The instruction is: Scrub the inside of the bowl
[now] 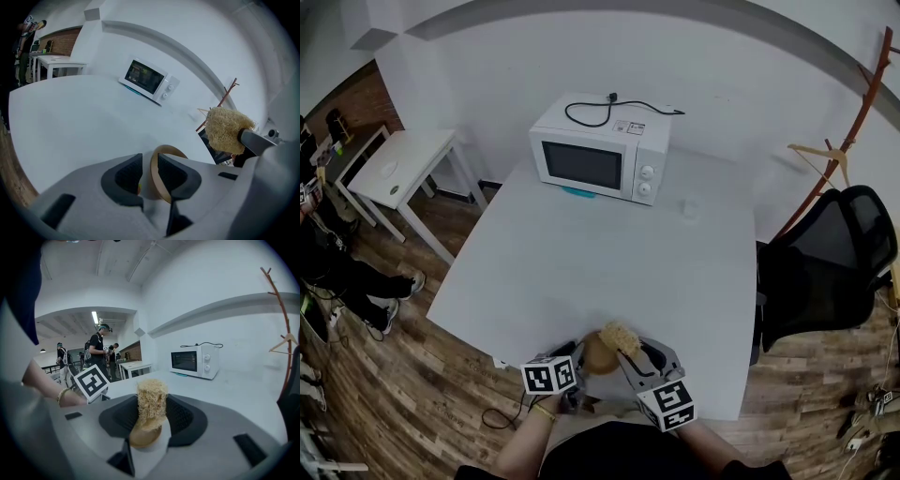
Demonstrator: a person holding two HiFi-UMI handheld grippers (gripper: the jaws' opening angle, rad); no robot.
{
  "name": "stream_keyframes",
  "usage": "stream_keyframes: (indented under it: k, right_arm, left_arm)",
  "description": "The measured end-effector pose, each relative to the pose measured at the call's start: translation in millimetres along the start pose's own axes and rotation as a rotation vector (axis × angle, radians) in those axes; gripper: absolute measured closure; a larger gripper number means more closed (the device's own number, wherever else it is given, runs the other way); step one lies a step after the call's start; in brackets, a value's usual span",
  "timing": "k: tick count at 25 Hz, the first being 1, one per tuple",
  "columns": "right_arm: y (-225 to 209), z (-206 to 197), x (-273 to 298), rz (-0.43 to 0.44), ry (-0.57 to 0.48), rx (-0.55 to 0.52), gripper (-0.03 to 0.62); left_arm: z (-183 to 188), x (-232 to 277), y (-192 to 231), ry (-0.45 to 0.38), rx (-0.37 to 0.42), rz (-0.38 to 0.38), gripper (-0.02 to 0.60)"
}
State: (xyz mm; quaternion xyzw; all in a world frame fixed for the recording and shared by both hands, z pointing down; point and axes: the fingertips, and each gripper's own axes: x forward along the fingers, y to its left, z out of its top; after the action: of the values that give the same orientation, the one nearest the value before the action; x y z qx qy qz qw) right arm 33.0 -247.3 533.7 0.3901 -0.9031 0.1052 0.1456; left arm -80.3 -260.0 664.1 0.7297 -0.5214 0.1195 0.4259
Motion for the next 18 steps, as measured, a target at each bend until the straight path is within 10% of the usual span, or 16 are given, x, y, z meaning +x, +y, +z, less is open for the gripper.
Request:
stream_keyframes:
  k: [18]
  right_arm:
    - [6.7,-26.8,19.9,0.079,0.119,-0.026,0.428]
  left_arm:
    - [7.6,-2.3,-8.0,-0.025,0.035,0.012,0.548]
